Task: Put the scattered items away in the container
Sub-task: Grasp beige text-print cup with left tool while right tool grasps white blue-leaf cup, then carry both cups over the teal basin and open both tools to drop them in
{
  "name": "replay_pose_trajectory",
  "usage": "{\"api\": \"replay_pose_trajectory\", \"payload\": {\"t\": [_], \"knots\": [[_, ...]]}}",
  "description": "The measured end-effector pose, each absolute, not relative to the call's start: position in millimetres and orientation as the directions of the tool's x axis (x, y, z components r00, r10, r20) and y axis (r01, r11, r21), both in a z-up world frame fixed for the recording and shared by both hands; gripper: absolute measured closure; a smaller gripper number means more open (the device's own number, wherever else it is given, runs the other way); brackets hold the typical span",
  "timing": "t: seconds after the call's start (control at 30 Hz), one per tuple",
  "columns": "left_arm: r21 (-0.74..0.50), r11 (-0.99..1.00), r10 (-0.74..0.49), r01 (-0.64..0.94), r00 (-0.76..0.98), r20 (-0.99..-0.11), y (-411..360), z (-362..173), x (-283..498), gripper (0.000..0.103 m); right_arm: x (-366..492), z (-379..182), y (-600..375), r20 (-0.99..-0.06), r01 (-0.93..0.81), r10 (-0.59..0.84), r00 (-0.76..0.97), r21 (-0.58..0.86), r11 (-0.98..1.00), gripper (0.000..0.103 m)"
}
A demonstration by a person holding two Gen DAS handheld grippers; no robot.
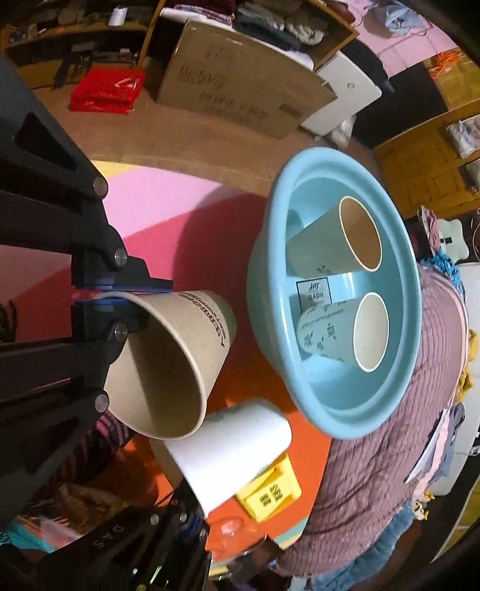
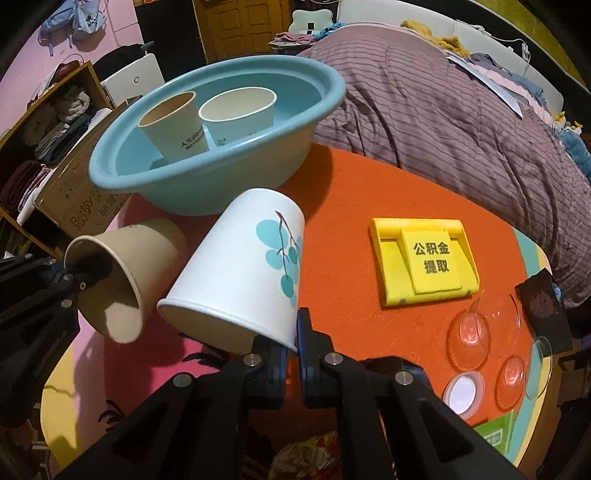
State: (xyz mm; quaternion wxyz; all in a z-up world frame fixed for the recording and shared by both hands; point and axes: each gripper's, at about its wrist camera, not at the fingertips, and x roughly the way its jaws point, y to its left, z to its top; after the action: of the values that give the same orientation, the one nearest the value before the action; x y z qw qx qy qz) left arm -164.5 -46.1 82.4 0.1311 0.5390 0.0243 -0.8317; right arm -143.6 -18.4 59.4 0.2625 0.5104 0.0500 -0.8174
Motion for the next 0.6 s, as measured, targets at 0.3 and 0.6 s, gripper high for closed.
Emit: {"api": "replay_pose_trajectory", "payload": {"t": [0.3,0.6], "knots": [[0.002,-0.985,-0.073,0.172,-0.407,-0.911,-51.9,129.0,-149.0,0.101,-124.5,88.6,-7.0,-0.880,0.376,-0.378,-0.288,0.259,-0.890,0.099],[-0.142,-0.968,0.043,0.207,-0.420,-0.907,-110.1,179.1,-177.7,0.101,-150.0,165.5,-21.8,-0.870,0.319,-0.395,-0.294,0.301,-0.899,0.099]]}}
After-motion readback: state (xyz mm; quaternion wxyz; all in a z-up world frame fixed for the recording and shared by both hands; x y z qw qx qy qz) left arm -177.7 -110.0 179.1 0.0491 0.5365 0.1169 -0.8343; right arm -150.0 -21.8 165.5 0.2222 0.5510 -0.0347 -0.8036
